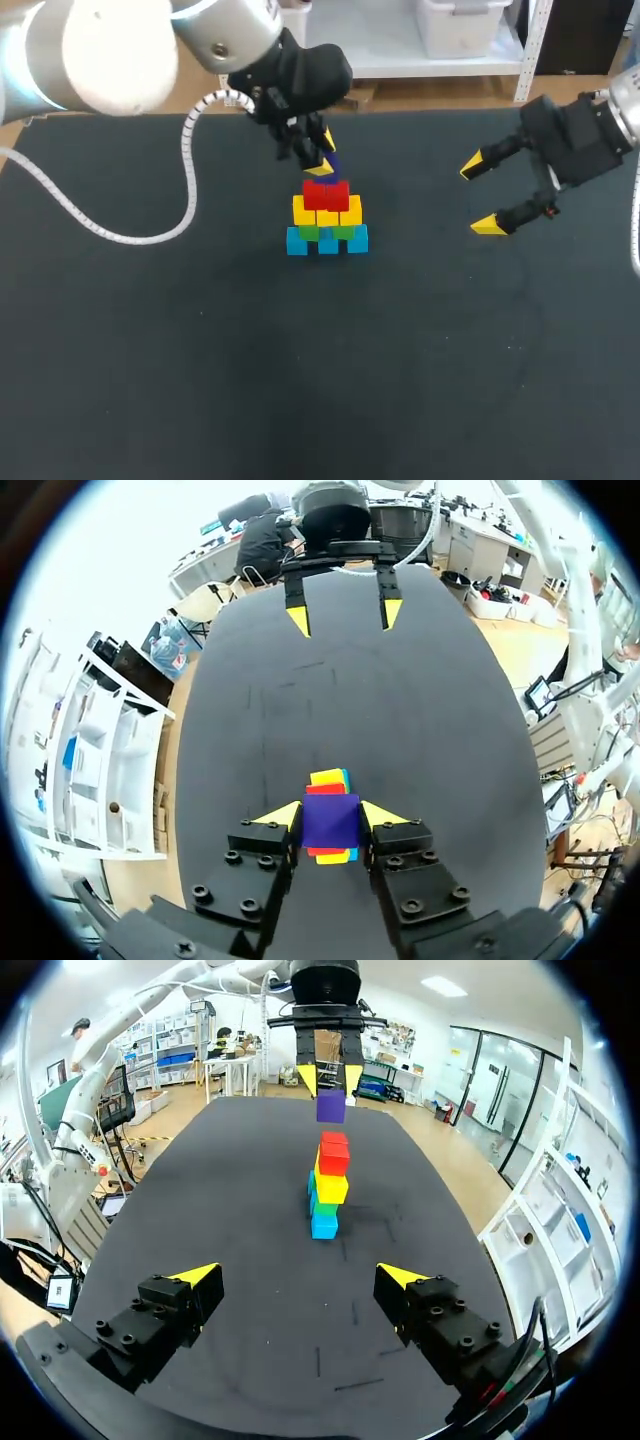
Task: Place the blue cubes, place green cubes on the blue cubes, place the yellow cubes on the green cubes, then place the red cubes on the yellow cubes, and place purple cube on the red cubes.
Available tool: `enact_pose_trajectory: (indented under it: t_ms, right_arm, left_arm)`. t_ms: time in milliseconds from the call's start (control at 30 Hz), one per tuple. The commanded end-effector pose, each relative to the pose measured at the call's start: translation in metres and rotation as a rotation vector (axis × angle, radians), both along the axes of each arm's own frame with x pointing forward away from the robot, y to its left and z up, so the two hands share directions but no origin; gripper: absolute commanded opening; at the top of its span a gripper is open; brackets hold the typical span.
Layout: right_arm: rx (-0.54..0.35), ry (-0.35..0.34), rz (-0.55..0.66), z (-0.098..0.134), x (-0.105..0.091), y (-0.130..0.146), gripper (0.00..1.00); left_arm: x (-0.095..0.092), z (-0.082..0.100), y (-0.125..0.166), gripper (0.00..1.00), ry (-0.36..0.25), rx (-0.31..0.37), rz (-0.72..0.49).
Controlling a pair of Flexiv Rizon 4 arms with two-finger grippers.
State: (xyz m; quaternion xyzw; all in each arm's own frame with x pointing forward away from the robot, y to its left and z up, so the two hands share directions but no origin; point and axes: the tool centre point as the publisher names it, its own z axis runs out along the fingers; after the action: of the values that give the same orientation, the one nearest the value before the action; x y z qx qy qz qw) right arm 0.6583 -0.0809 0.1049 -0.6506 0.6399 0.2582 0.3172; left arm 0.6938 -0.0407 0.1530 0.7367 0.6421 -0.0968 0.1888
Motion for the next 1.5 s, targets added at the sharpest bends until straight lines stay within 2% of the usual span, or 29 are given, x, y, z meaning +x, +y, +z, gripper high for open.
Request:
enact_pose_trajectory:
  t_ms: [33, 433, 1500]
  right_arm:
    - [0.003, -0.001, 0.001, -0.001, 0.000, 0.000, 1.00]
    - [0.003, -0.001, 0.001, -0.001, 0.000, 0.000, 1.00]
    - [0.003, -0.001, 0.001, -0.001, 0.000, 0.000, 1.00]
  left_arm:
    - [0.007, -0.006, -0.008, 0.00, 0.012, 0.004, 0.004]
    - [0.007, -0.018, -0.008, 0.00, 0.035, 0.004, 0.023]
    - [0.015, -0.026, 0.000, 0.00, 0.065, -0.003, 0.041]
